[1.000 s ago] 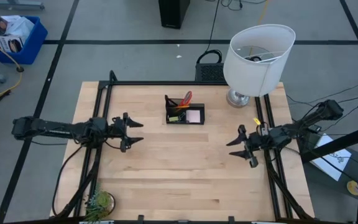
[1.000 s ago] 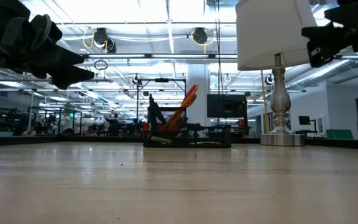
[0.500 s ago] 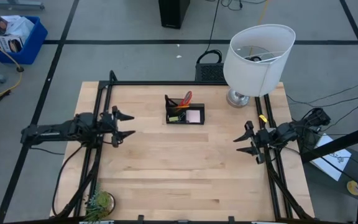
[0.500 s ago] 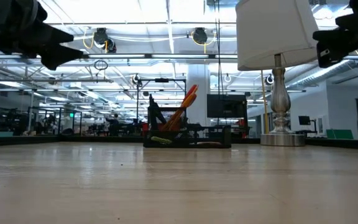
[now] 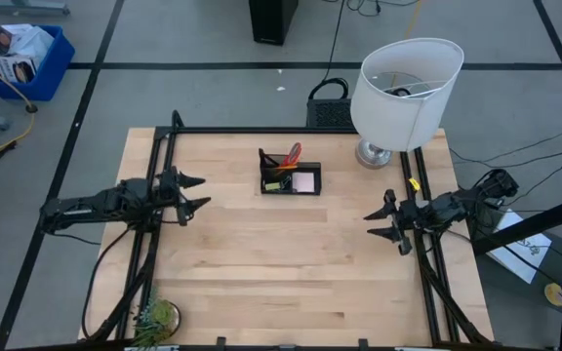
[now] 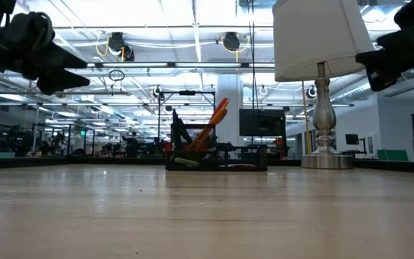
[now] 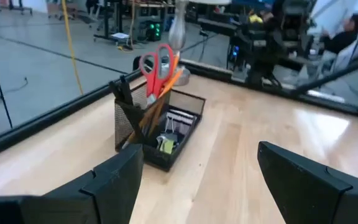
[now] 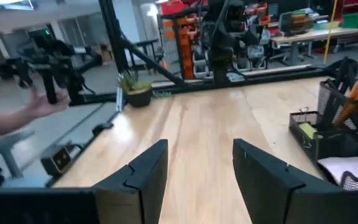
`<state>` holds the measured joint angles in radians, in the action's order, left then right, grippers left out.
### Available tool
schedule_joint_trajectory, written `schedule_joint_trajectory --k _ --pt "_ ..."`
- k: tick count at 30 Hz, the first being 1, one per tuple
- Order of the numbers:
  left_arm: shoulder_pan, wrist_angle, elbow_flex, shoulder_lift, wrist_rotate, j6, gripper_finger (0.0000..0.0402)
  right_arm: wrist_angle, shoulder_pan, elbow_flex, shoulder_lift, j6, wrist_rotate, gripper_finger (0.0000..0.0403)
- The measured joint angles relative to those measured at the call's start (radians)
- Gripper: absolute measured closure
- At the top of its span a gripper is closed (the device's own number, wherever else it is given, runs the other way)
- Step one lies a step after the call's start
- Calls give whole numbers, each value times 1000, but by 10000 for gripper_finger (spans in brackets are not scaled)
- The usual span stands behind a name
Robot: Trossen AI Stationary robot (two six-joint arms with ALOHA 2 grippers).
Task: Pick and place office supplies into organizer
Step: Return to Home Position
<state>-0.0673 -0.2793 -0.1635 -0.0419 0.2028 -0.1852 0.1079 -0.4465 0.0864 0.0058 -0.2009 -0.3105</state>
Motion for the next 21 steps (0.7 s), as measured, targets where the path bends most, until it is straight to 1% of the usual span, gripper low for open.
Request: schedule_joint_trajectory --k 2,11,15,21 --pt "0 15 -2 -15 9 -34 80 -16 0 -11 7 13 1 231" --pt "0 20 -2 -35 9 -45 80 -269 0 -29 28 31 -3 231" --pt "0 21 -2 -36 9 -46 80 -314 0 -30 28 30 -3 229" --pt "0 22 -2 -36 9 -46 80 -314 0 -31 29 30 -3 233"
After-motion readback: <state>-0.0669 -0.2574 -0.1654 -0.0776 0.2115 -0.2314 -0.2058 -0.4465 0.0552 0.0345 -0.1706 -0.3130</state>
